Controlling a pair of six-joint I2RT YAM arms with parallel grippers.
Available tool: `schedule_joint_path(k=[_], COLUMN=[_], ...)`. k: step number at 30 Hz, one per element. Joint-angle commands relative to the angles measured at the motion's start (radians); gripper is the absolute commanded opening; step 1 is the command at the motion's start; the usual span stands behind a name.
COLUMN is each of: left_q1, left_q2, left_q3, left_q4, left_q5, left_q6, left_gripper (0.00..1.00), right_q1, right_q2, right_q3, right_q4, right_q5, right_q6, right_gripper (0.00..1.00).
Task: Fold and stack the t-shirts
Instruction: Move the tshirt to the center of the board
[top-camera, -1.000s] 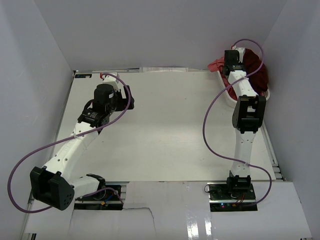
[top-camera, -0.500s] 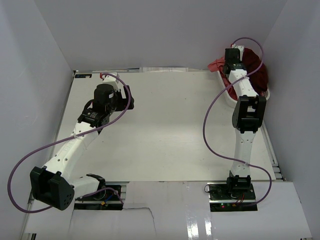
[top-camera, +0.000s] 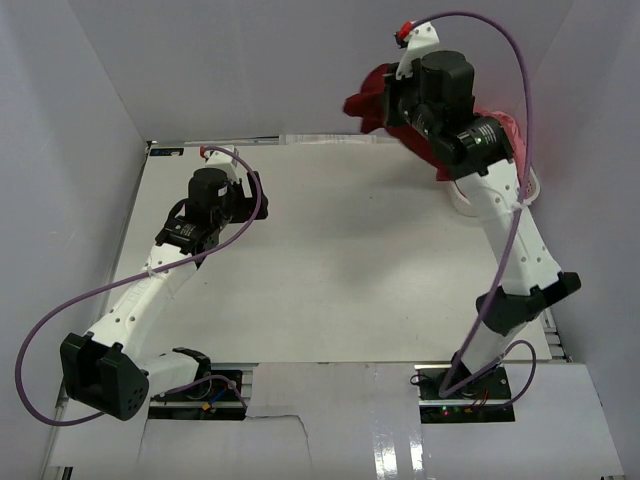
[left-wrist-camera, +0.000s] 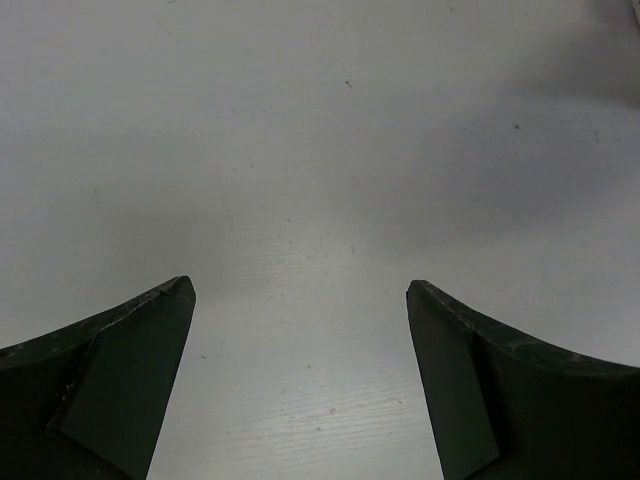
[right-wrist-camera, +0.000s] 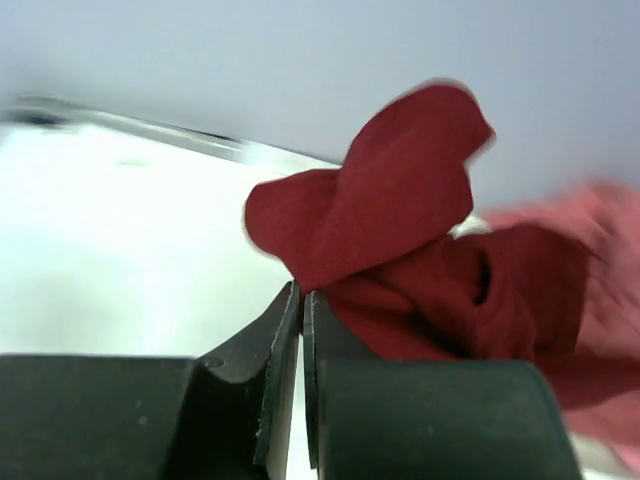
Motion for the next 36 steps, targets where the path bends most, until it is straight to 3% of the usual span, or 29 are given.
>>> schedule_joint_path(k=[1, 6, 14, 20, 25, 27, 29, 31, 33, 36], left_q1=[-0.002, -0.002, -0.002, -0.002, -0.002, -0.002, 0.0, -0.002, -0.002, -0.002], left_q2=[-0.017, -0.03, -0.048, -0.027, -0.002, -0.002, 0.001, 0.003, 0.006, 0.027], left_q3=[-0.001, -0.001, 0.002, 0.01, 0.022, 0.021, 0.021, 0.019, 0.019, 0.024], left_q4=[0.001, 0.001, -0.028, -0.041, -0.056, -0.057, -0.056, -0.056, -0.056, -0.057], left_q5=[-0.01, -0.033, -0.217, -0.214, -0.225, -0.222, -0.222, -0.214, -0.205, -0.156], left_q6=[0.001, 0.001, -0.031, -0.034, -0.035, -0.037, -0.037, -0.037, -0.042, -0.043], left_gripper=[0.98, 0.98, 0.98, 0.98, 0.98, 0.98, 0.98, 0.98, 0.98, 0.98], right_q1=[0.109, 0.137, 0.137, 0.129, 0.093, 0.083, 0.083, 0.083, 0.085, 0.088], right_q2=[-0.093, -0.261, -0.361, -0.311, -0.332, -0.356, -0.412, -0.461, -0.467, -0.453], right_q3=[0.147, -0.073, -0.685, -0.92, -0.976, -0.974, -0.993, -1.037, -1.052, -1.059], right_q4=[-0.11, -0.121, -0.061, -0.04, 0.029, 0.066, 0.156, 0.221, 0.224, 0.149], right_q5=[-0.111, -0.275, -0.23, -0.092, 0.202, 0.245, 0.226, 0.132, 0.065, -0.061], right_q6=[0.006, 0.08, 0.151, 0.169, 0.223, 0.224, 0.212, 0.2, 0.201, 0.197], right_gripper=[0.08, 0.08, 0.08, 0.08, 0.08, 0.09, 0.19, 0.59, 0.86, 0.88])
